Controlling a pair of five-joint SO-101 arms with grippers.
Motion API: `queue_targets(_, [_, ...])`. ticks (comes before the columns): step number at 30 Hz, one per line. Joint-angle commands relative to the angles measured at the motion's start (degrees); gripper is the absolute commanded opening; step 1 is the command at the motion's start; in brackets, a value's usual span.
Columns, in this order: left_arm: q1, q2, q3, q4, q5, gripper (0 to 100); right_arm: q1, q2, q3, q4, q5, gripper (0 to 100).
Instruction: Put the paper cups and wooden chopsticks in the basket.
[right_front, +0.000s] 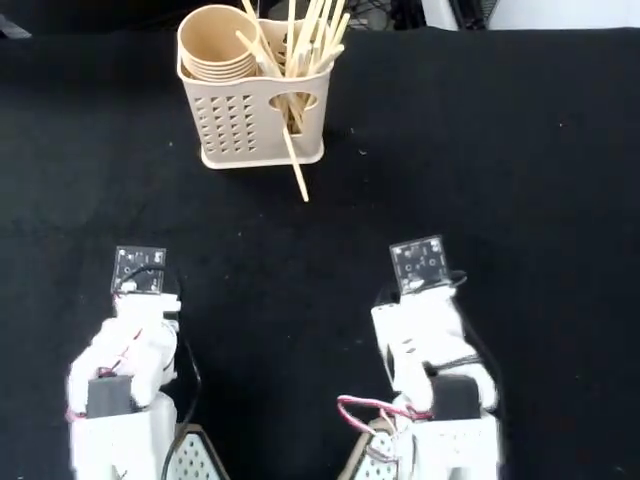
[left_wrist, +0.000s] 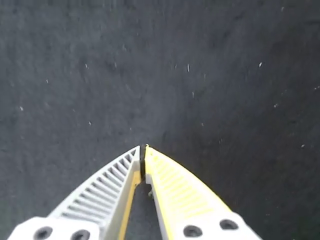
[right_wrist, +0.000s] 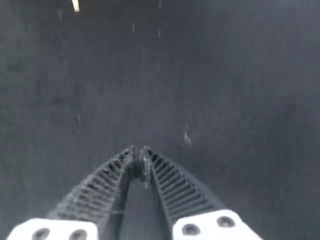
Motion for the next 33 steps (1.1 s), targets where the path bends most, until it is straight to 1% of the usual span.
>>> queue_targets(1, [0.5, -1.2, 0.9, 2.5, 0.4, 3, 0.4, -0.5, 0.5, 3.8, 0.3, 1.8])
queue_targets(4, [0.4, -1.1, 1.0, 2.4, 0.5, 3, 0.3, -0.5, 0.5, 8.0, 0.3, 1.5])
queue_targets(33, [0.4, -1.0, 1.0, 2.3, 0.6, 3, 0.4, -0.5, 0.5, 7.6, 0.4, 1.5])
